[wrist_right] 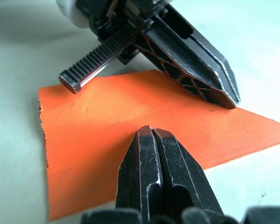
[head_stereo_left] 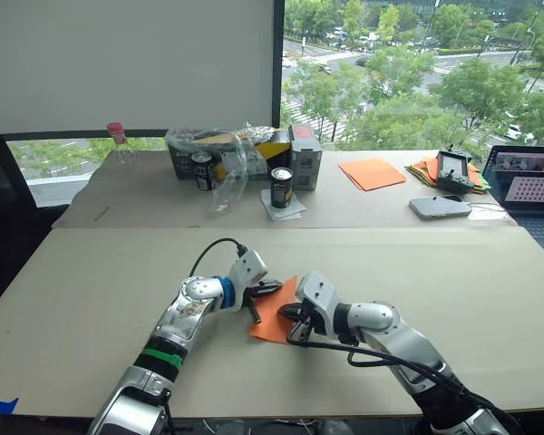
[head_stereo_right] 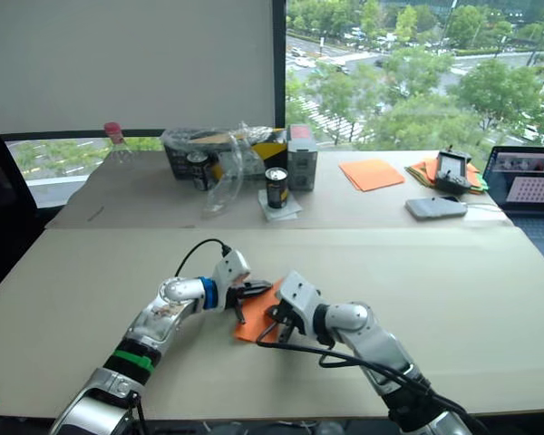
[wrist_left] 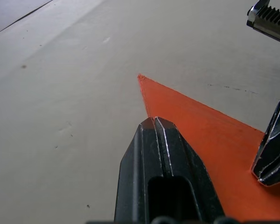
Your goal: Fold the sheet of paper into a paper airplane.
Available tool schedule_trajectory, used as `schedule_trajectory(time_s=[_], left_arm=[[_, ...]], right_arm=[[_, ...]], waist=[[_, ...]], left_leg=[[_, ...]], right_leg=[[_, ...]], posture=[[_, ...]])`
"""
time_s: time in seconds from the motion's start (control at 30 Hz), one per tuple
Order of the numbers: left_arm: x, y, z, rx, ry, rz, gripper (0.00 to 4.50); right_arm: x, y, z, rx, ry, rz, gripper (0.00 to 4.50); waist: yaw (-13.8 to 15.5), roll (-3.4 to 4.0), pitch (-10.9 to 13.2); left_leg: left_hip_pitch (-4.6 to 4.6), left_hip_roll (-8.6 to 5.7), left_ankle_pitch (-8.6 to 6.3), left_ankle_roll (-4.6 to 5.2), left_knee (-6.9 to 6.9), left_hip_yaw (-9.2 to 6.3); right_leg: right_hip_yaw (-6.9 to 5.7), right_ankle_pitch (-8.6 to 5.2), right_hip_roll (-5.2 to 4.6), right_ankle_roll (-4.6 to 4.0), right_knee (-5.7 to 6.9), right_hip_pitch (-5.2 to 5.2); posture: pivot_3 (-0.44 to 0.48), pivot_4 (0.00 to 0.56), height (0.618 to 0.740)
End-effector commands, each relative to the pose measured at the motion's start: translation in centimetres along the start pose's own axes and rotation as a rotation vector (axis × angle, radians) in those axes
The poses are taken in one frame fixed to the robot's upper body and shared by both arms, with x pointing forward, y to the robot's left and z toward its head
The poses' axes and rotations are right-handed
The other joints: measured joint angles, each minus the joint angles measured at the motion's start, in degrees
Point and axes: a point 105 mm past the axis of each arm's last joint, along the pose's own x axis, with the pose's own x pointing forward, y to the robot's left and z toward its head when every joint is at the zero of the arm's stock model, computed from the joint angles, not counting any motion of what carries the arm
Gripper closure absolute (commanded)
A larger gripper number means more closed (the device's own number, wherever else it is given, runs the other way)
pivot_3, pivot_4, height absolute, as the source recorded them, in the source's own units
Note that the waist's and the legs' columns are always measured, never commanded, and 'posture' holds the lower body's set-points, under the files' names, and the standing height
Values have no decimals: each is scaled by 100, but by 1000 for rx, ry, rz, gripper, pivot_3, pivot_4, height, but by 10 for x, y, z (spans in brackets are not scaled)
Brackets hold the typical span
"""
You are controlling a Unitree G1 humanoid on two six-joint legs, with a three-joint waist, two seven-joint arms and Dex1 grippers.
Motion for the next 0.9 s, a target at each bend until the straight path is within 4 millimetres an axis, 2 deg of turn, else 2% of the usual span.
schedule_trajectory(time_s=[0.03,0.2,0.3,0.43,0.5,0.57,0.73,0.8,0.9], left_arm=[[-21,-13,-36,-93,114,-11,4485],[-45,-26,-45,-107,151,-30,4485],[-54,-23,-43,-112,140,-5,4485],[-59,-16,-30,-125,75,19,4485],[-60,-11,-15,-128,17,21,4485],[-62,-6,0,-133,-46,18,4485],[-69,9,29,-144,-130,-12,4485],[-68,16,36,-157,-139,-21,4485],[-60,20,43,-228,-123,-71,4485]], right_arm=[[2,2,-25,35,99,22,4500],[6,2,-24,18,101,51,4500],[7,2,-23,9,100,63,4500],[9,0,-17,-11,78,64,4500],[6,-1,-5,-37,28,63,4500],[-2,-2,8,-58,-18,59,4500],[-34,-5,38,-108,-95,36,4500],[-42,-7,42,-124,-94,17,4500],[-49,-9,43,-144,-82,-9,4500]], waist=[[-16,6,-4],[-2,10,-7],[3,11,-7],[-9,11,-7],[-8,11,-7],[-5,11,-2],[38,8,12],[37,6,14],[28,2,18]], left_leg=[[2,1,-2,-1,-3,0],[20,5,-3,-2,-10,0],[37,6,-4,-2,-18,0],[50,9,-3,-2,-39,2],[47,11,-3,-2,-47,3],[39,12,-2,-4,-51,2],[-73,4,8,-18,-30,-2],[-110,-1,8,-18,-6,-5],[-113,-5,4,-11,-1,-4]], right_leg=[[1,5,0,-10,0,0],[-1,2,0,-15,-4,-1],[0,-15,0,8,-6,9],[1,-21,1,8,-7,10],[2,-20,3,4,-7,10],[2,-16,4,-4,-6,9],[-2,11,2,-47,0,-91],[-3,13,0,-49,9,-119],[-2,14,-2,-47,3,-113]], posture=[[0,150,670],[0,150,670],[0,150,670],[0,150,670],[0,150,670],[0,150,670],[0,150,670],[0,150,670],[0,150,670]])
